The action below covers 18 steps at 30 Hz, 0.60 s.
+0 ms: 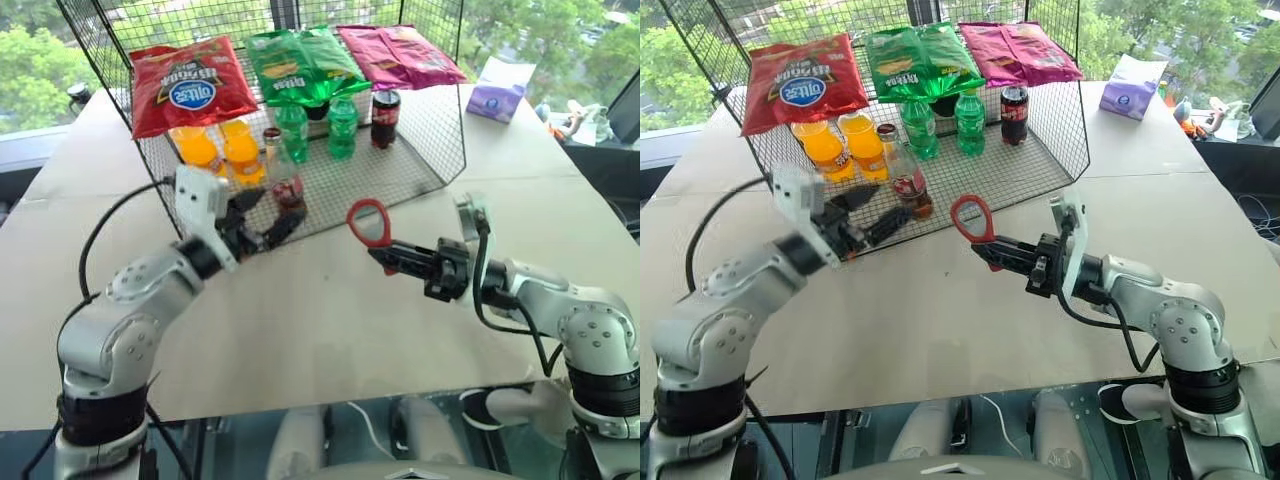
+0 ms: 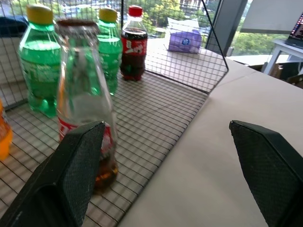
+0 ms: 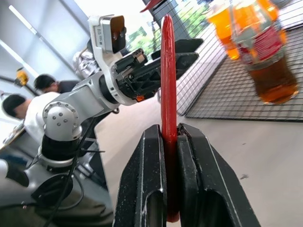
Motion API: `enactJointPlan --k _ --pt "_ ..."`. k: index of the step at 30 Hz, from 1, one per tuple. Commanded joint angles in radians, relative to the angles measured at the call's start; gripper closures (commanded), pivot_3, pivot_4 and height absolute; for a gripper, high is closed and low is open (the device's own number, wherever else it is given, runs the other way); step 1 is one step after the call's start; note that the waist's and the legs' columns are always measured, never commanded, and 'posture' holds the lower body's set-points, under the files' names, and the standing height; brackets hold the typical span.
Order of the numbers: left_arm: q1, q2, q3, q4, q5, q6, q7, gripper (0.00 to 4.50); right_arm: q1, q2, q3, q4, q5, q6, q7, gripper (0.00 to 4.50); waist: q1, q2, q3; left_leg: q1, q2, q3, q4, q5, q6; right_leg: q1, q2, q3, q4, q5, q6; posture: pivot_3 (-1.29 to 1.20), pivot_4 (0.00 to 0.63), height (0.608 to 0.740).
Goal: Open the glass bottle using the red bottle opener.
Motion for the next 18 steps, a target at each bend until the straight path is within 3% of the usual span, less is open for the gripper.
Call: enactJointPlan --k 1,7,18 --pt "-0.012 -0.009 -0.015 0.035 0.108 -0.080 0.036 0.13 0.002 0.009 -0.026 -0.049 -0.004 -0.038 -0.019 4.50 -0.003 -0.001 0.000 0.000 0.000 0.000 0.000 0.000 0.000 0.000 0.000 0.000 0.000 0.000 0.000 0.00 0.150 0.740" --pt "-0.046 -0.048 -0.074 0.109 0.236 -0.134 0.069 0.13 0.022 0.006 -0.028 -0.071 -0.030 -0.060 -0.039 4.50 0.000 -0.001 0.000 -0.002 -0.001 0.001 -0.001 0.000 0.000 -0.001 0.001 0.000 -0.002 0.000 0.000 0.00 0.150 0.740" --pt "-0.245 -0.141 -0.174 0.445 0.395 -0.257 0.027 0.13 0.118 -0.006 -0.022 -0.112 -0.100 -0.115 0.004 4.50 0.006 -0.001 0.000 -0.002 -0.001 0.002 0.001 0.000 0.001 0.000 0.001 -0.002 -0.002 0.000 0.000 0.00 0.150 0.740"
